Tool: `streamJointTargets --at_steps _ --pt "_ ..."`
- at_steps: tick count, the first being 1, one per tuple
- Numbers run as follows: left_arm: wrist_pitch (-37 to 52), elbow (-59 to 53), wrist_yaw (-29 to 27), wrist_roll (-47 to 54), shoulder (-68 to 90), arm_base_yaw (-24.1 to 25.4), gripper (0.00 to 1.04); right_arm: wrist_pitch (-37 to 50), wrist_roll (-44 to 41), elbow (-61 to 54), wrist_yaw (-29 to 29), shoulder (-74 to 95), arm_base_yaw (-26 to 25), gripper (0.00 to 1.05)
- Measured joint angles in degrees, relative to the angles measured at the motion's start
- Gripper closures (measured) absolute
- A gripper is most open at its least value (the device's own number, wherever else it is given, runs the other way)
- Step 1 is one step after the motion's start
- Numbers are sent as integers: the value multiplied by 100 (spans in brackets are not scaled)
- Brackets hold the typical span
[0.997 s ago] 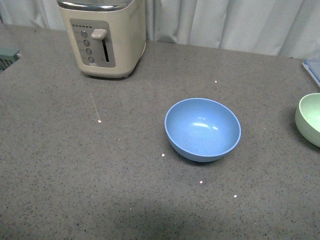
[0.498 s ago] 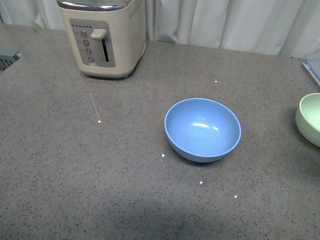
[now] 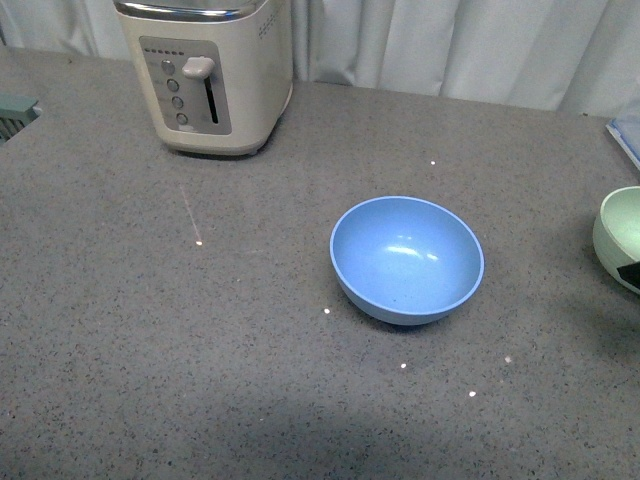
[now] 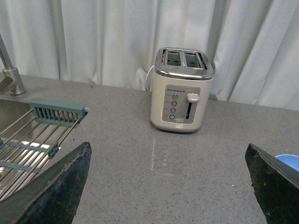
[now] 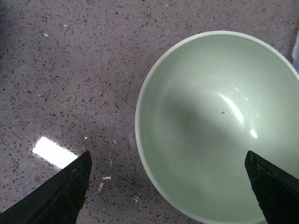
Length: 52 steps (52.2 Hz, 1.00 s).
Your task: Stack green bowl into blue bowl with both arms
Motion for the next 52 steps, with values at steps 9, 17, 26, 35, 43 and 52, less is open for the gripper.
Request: streamJointTargets --at_steps 9,17,26,35,43,52 --pt "0 0 -2 0 0 0 6 -299 -142 192 -111 337 39 9" --pt "0 0 -2 0 0 0 6 -415 -236 308 -116 531 42 9" --pt "0 0 0 0 0 0 6 -549 -409 407 -37 621 42 15" --pt "0 0 0 0 0 0 6 -629 -527 431 -31 658 42 40" --pt "0 0 0 0 0 0 6 -629 -581 433 -33 658 39 61" --pt "0 0 0 0 0 0 6 -627 -623 433 -57 658 39 91"
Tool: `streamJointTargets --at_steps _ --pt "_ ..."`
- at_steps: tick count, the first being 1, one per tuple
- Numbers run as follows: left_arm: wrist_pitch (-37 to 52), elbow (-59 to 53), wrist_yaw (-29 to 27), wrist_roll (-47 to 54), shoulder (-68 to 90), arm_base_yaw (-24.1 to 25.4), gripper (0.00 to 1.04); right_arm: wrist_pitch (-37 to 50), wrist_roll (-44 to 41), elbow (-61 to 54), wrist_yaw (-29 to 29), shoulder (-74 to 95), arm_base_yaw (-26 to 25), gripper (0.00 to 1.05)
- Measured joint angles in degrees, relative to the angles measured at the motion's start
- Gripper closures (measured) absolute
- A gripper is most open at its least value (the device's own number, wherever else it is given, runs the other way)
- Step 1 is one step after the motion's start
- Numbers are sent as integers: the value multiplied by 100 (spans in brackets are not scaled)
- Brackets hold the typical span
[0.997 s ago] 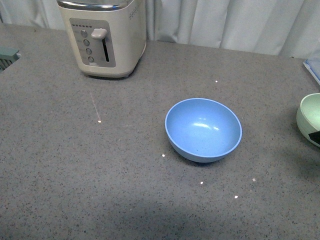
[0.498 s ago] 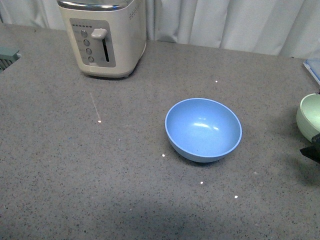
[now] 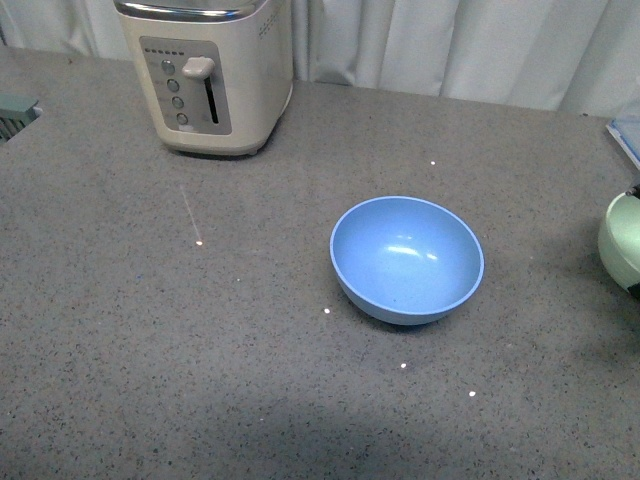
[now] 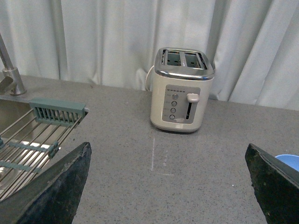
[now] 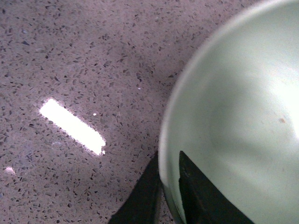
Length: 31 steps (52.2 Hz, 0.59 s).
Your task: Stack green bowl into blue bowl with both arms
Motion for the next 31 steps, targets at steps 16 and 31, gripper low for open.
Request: streamJointTargets --at_steps 16,31 --pt "0 0 -2 0 0 0 6 20 -136 31 -55 -103 46 103" --pt "0 0 2 0 0 0 6 -629 -149 374 -297 -1344 1521 103"
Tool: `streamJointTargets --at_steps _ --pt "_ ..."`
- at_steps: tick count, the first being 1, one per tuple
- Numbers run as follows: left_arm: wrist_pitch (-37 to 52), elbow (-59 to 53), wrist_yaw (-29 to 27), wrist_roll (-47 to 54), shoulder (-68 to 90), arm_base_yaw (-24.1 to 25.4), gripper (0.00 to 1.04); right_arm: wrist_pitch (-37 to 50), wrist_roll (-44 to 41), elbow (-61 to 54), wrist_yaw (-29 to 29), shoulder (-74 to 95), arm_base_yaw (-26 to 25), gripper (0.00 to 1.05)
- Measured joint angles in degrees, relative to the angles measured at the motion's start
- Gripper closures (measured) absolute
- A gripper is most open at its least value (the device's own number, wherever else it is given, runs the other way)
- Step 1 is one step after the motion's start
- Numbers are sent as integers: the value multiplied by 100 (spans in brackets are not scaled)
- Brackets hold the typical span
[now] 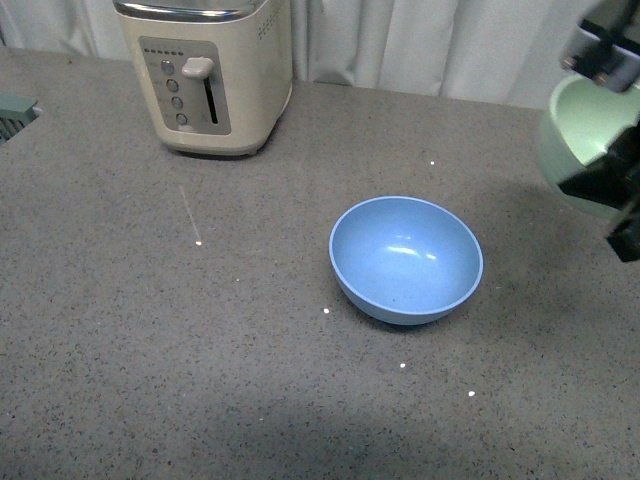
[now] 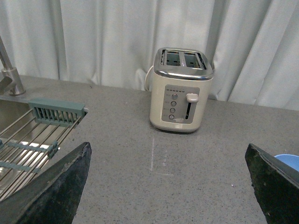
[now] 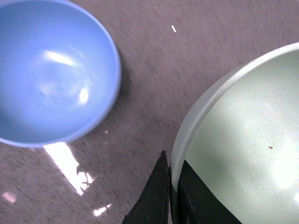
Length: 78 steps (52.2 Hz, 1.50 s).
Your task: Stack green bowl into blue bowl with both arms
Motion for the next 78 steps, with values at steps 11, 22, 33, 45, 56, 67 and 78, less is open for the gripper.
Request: streamJointTargets --at_steps 11,22,33,45,56,67,78 --pt "0 0 -9 0 0 0 6 -221 173 306 201 201 1375 103" --pt "0 0 -7 0 0 0 6 -389 439 376 546 562 1845 103" --pt "0 0 -7 0 0 0 6 -385 505 407 553 741 2026 103" --pt "0 0 -7 0 0 0 6 -398 649 529 671 822 2168 100" --pt "0 0 -7 0 0 0 6 -382 1255 542 608 713 2028 69" --pt "0 0 -9 0 0 0 6 -2 2420 168 415 -299 1440 40" --pt "0 0 -7 0 0 0 6 256 4131 -855 1298 -1967 365 7"
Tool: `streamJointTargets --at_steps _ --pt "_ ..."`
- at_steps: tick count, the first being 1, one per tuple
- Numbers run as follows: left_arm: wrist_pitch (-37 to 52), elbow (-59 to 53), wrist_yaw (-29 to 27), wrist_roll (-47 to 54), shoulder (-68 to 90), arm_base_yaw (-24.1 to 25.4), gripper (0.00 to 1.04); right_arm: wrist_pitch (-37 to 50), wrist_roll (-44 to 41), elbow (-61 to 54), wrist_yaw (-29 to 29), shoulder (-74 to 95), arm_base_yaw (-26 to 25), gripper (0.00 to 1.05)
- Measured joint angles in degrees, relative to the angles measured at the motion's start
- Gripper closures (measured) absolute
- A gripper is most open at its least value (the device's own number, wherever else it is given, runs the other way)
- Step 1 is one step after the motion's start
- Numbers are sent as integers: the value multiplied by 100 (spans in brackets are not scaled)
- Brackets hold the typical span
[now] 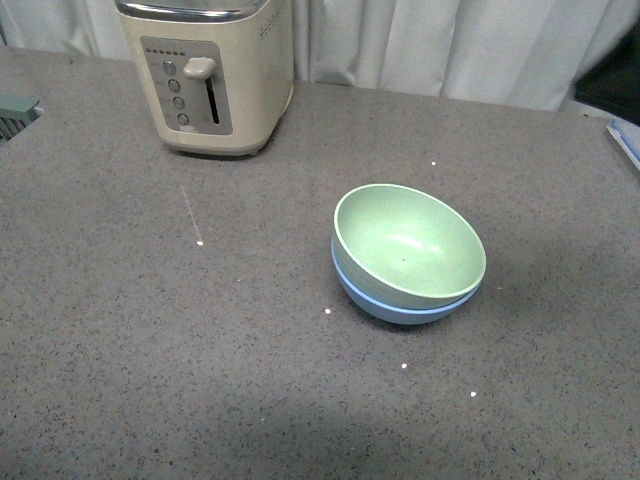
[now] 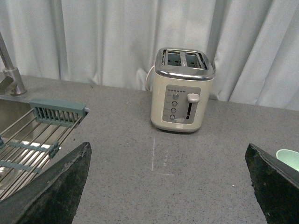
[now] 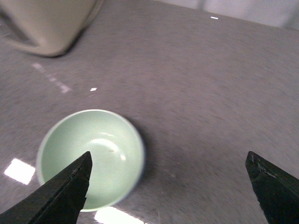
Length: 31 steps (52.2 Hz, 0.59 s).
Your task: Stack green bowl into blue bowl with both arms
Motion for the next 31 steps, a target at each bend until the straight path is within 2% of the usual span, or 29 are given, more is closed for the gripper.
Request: streamJointTargets --at_steps 6,12,16,24,28,30,31 --pt "0 0 0 0 0 0 6 48 295 -728 833 -577 -417 9" --pt "0 0 -2 0 0 0 6 -122 592 -1237 765 -1086 -643 9" --pt "0 0 0 0 0 0 6 -63 597 -1565 927 -1434 -706 9" --pt "0 0 2 0 0 0 6 103 579 -1687 903 -1528 -752 10" --pt "0 0 2 0 0 0 6 2210 190 -2380 275 -1329 -992 21" --pt "0 0 4 0 -4 0 6 3040 70 -2708 197 -1303 -1051 26" --pt "0 0 -7 0 -7 0 6 3742 -37 -2988 188 -1331 -1093 32"
